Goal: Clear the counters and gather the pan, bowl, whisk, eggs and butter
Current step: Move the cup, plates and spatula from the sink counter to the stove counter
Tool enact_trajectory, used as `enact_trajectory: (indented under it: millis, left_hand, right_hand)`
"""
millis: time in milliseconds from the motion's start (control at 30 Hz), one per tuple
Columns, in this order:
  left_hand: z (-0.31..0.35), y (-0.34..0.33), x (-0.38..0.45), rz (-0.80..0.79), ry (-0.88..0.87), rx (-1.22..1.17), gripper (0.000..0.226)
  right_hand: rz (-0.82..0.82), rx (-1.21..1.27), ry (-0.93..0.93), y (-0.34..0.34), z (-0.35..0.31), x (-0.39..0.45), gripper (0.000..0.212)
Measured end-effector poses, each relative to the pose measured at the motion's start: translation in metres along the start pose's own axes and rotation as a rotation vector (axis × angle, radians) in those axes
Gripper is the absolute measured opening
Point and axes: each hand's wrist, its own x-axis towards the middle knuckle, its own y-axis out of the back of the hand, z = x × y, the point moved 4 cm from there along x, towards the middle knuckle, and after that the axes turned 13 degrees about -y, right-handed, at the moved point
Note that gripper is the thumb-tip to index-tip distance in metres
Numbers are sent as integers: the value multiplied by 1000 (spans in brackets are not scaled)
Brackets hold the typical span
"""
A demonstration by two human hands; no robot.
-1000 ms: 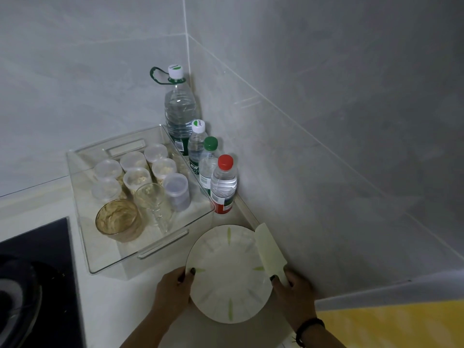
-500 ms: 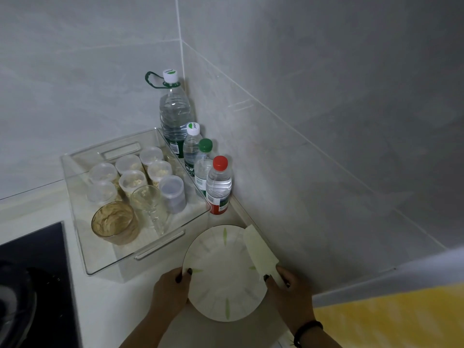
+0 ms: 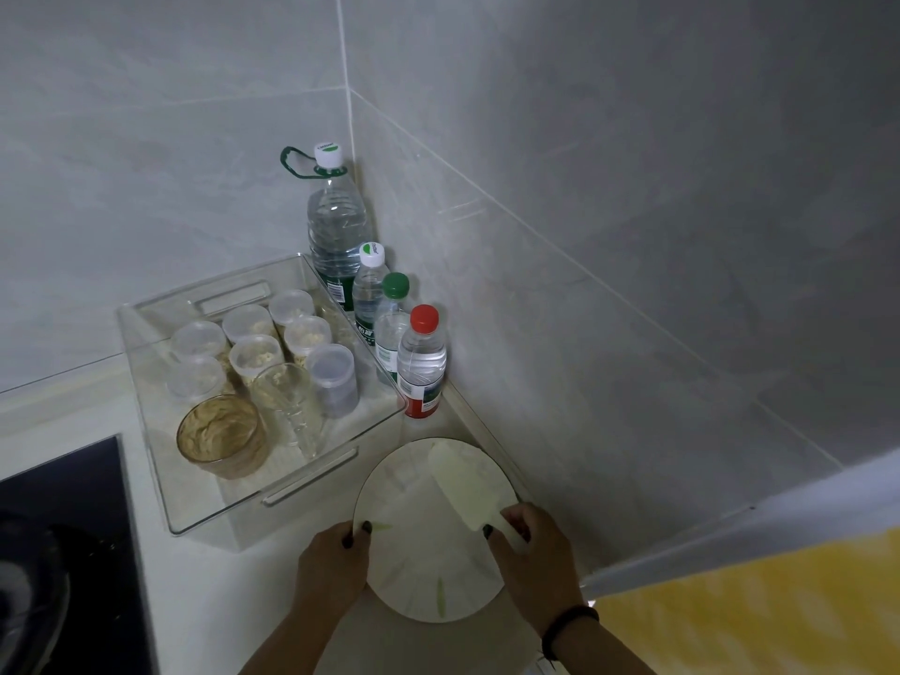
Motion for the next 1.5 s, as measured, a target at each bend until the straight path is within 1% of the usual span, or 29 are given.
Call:
enact_trajectory:
  millis: [200,467,567,667,900,1000,1133,1267,1500]
  left_hand:
    - [-3,0,0,16,5,-14,33]
    - [-7,-3,2,14,-2,-17,32]
    - [-6,-3,2,15,1,-7,31]
    - [-6,-2,2,8,-1,7,29]
    - [-4,-1,-2,10,26,-80,19]
    - [-5,0,-4,22,50,-112,7]
    - [-4,1,-7,29,78,-147,13]
    - [1,4,-12,41,67,-169,8]
    - [-2,13,-20,124,81,-315,6]
  right_hand:
    - [41,-75,8,-4,-3,3,15]
    - [28,-197,-8,-13,-2,9,15]
    - [42,-242,11,-16,-4,10,20]
    - [48,-316,25,-18,-4,10,20]
    - [34,-433,-2,-20,-4,13,28]
    - [21,-442,-5,-19,-5,12,28]
    - [1,-408,-5,-16,-5,9,27]
    - [-5,-380,7,-13,-6,2,26]
    - [39,-281,17,-5,-14,-12,20]
